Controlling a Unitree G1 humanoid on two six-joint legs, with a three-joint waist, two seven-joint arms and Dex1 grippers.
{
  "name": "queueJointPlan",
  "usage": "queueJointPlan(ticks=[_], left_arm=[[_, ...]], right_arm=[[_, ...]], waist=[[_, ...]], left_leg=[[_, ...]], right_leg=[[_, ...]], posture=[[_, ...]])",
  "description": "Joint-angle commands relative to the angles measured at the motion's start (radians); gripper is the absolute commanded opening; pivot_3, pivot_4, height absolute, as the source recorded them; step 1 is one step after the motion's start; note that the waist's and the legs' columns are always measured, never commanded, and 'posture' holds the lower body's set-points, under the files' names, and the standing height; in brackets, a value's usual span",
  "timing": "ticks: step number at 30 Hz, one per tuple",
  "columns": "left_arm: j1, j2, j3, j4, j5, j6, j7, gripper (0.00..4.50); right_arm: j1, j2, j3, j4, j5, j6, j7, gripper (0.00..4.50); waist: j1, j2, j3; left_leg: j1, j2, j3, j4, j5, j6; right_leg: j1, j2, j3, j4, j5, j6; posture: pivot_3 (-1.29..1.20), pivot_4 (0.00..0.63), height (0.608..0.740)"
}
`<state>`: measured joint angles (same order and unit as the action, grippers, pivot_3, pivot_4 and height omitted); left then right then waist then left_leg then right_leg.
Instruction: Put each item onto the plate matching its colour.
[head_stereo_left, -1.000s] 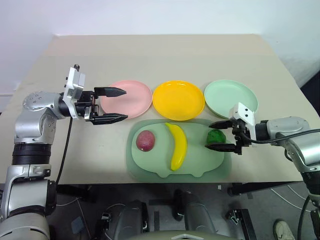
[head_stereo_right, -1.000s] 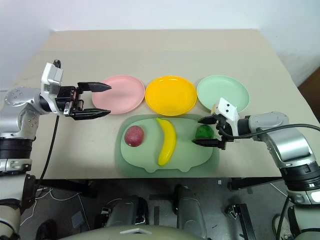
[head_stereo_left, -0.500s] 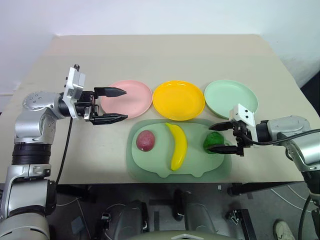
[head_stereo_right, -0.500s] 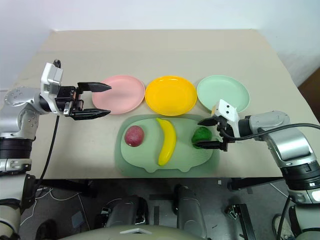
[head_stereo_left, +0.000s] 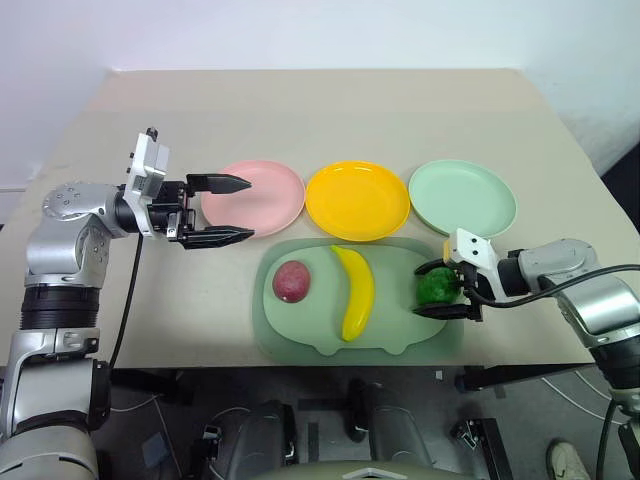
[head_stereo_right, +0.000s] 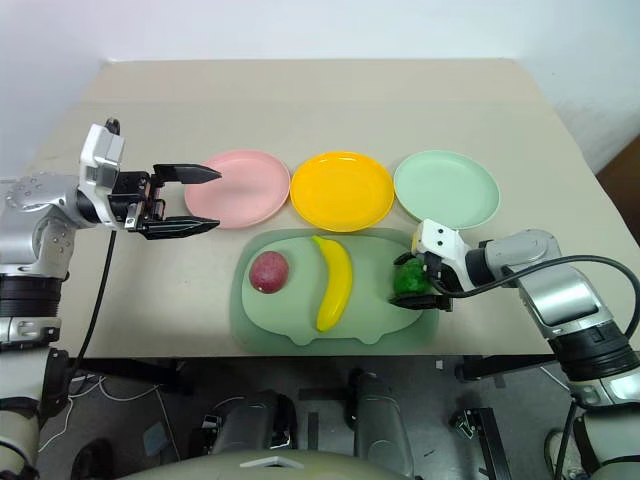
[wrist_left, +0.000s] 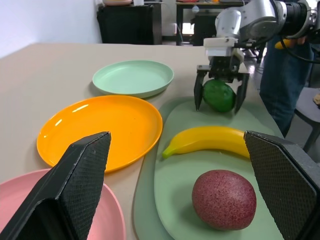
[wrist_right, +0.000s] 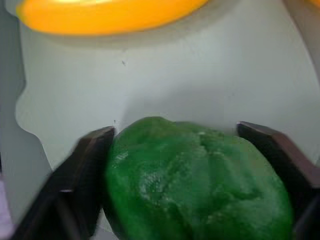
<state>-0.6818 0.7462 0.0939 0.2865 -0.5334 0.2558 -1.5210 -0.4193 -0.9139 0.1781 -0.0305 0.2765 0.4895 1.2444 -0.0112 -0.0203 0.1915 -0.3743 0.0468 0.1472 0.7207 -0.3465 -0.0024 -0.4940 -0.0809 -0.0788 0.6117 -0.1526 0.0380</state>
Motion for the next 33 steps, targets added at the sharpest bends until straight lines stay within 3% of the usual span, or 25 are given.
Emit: queueJointPlan(ticks=[1,9,12,15,18,22,25,28,33], left_arm=[[-0.012,0.019,0.028,-0.036,-0.014,0.002,0.003,4.50],[-0.006,0.015,0.025,-0.036,-0.012,-0.001,0.007,4.50],[-0.008,0.013,0.024,-0.033,-0.012,-0.003,0.007,4.50],[-0.011,0.012,0.025,-0.031,-0.012,-0.002,0.007,4.50],[-0.011,0.013,0.024,-0.030,-0.011,-0.003,0.007,4.50],[-0.009,0.016,0.026,-0.033,-0.012,0.000,0.008,4.50],[-0.009,0.018,0.028,-0.033,-0.012,0.001,0.008,4.50],[-0.012,0.021,0.027,-0.028,-0.008,-0.002,0.009,4.50],[-0.011,0.023,0.029,-0.027,-0.008,-0.002,0.008,4.50]], right_arm=[[-0.030,0.011,-0.034,-0.004,0.023,0.021,0.003,3.38],[-0.109,0.068,-0.101,0.021,0.095,0.109,-0.055,3.38],[-0.253,0.166,-0.145,0.216,-0.002,0.001,-0.267,3.38],[-0.334,0.206,-0.175,0.354,-0.001,0.037,-0.325,3.38],[-0.448,0.269,-0.244,0.535,-0.011,0.050,-0.487,3.38],[-0.509,0.293,-0.262,0.678,-0.055,-0.009,-0.604,3.38],[-0.535,0.306,-0.271,0.740,-0.054,-0.019,-0.601,3.38],[-0.551,0.305,-0.261,0.769,-0.067,-0.032,-0.586,4.33],[-0.564,0.308,-0.253,0.786,-0.100,-0.055,-0.615,4.46]], waist=[[0.000,0.000,0.000],[0.000,0.000,0.000],[-0.007,0.000,0.000],[0.000,0.000,0.000],[-0.001,-0.001,0.000],[-0.002,0.000,0.000],[-0.006,0.000,0.000],[-0.009,0.000,0.000],[-0.009,0.000,0.000]], left_leg=[[0.000,0.000,0.000,0.000,0.000,0.000],[0.000,0.000,0.000,0.000,0.000,0.000],[0.000,0.000,0.001,0.001,0.000,0.000],[0.000,0.000,0.000,0.000,0.000,0.000],[-0.001,0.000,-0.001,0.000,0.000,0.000],[-0.001,0.000,-0.002,0.000,0.000,0.000],[-0.001,0.000,-0.002,0.000,0.000,0.000],[-0.001,0.000,-0.002,-0.001,0.000,-0.001],[-0.001,0.000,-0.002,-0.001,0.000,-0.001]], right_leg=[[0.000,0.000,0.000,0.000,0.000,0.000],[0.000,0.000,0.000,0.000,0.000,0.000],[0.000,0.000,0.000,0.000,0.000,0.000],[0.000,0.000,-0.001,0.000,0.000,-0.001],[0.000,0.000,-0.003,0.000,0.000,-0.001],[0.000,0.000,-0.003,0.000,0.000,-0.001],[0.000,-0.001,-0.003,0.000,0.000,-0.001],[0.000,0.000,-0.003,0.000,0.000,-0.001],[0.000,0.000,-0.003,0.000,0.000,-0.001]], posture=[[0.00,0.150,0.704],[0.00,0.150,0.704],[0.00,0.150,0.704],[0.00,0.150,0.704],[0.00,0.150,0.704],[0.00,0.150,0.704],[0.00,0.150,0.704],[0.00,0.150,0.704],[0.00,0.150,0.704]])
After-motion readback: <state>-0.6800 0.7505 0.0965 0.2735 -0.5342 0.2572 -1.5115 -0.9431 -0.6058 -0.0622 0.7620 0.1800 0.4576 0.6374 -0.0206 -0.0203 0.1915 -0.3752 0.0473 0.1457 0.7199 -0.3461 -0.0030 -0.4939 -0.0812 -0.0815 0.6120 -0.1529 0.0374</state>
